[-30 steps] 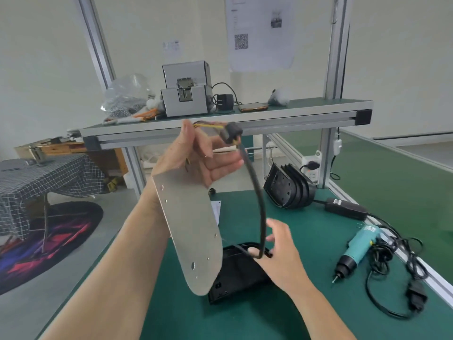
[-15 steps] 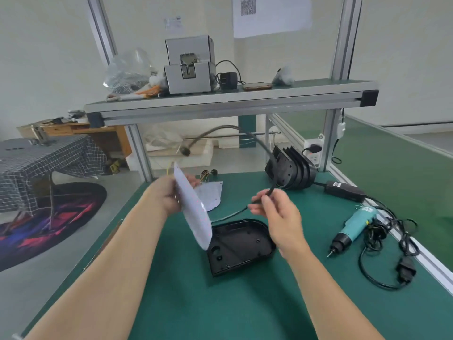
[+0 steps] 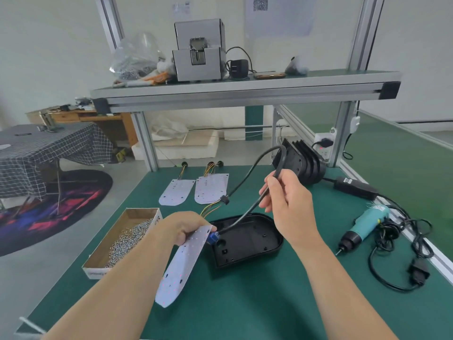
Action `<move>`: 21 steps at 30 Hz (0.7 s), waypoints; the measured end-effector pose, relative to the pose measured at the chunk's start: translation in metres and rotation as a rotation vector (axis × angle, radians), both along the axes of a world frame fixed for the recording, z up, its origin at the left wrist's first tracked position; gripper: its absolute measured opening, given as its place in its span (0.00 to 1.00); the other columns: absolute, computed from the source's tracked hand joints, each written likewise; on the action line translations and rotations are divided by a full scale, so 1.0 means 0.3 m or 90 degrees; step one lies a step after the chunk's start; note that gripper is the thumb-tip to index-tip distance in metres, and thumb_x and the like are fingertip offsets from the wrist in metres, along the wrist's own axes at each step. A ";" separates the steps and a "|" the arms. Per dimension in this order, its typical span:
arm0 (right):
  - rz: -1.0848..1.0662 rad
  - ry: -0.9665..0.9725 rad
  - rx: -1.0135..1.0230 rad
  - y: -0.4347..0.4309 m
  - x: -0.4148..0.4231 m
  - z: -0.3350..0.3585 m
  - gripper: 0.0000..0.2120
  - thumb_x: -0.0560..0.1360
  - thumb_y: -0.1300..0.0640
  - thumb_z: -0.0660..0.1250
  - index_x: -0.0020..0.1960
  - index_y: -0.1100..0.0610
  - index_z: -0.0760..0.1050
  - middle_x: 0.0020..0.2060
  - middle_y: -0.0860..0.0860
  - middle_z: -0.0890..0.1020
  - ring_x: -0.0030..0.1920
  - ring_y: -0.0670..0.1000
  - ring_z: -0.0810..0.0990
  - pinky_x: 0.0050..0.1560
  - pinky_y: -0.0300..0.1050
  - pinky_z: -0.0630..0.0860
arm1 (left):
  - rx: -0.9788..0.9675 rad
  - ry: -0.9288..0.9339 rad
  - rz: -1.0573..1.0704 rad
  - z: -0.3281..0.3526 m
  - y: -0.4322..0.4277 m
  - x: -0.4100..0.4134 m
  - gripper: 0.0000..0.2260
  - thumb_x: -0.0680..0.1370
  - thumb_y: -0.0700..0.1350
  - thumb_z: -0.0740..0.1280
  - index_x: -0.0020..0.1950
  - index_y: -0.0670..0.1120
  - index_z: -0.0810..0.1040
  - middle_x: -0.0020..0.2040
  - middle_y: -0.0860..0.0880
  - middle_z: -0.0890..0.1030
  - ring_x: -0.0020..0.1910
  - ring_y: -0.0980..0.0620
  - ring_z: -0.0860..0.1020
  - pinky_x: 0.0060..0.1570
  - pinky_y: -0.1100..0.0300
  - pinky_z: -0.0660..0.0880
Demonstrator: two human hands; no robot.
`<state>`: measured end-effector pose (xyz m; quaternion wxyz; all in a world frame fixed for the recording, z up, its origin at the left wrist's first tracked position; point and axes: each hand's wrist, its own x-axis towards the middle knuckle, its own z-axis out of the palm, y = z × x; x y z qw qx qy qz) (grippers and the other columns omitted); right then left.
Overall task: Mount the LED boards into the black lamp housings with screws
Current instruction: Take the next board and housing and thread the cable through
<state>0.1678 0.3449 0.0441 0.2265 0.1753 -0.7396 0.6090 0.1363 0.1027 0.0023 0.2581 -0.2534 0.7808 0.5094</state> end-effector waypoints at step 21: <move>-0.052 0.138 0.031 0.030 0.049 0.093 0.06 0.84 0.61 0.59 0.50 0.57 0.73 0.39 0.49 0.80 0.36 0.50 0.82 0.38 0.46 0.80 | 0.041 0.204 -0.052 0.122 0.059 -0.020 0.12 0.73 0.42 0.75 0.29 0.47 0.81 0.37 0.46 0.76 0.30 0.53 0.63 0.31 0.61 0.58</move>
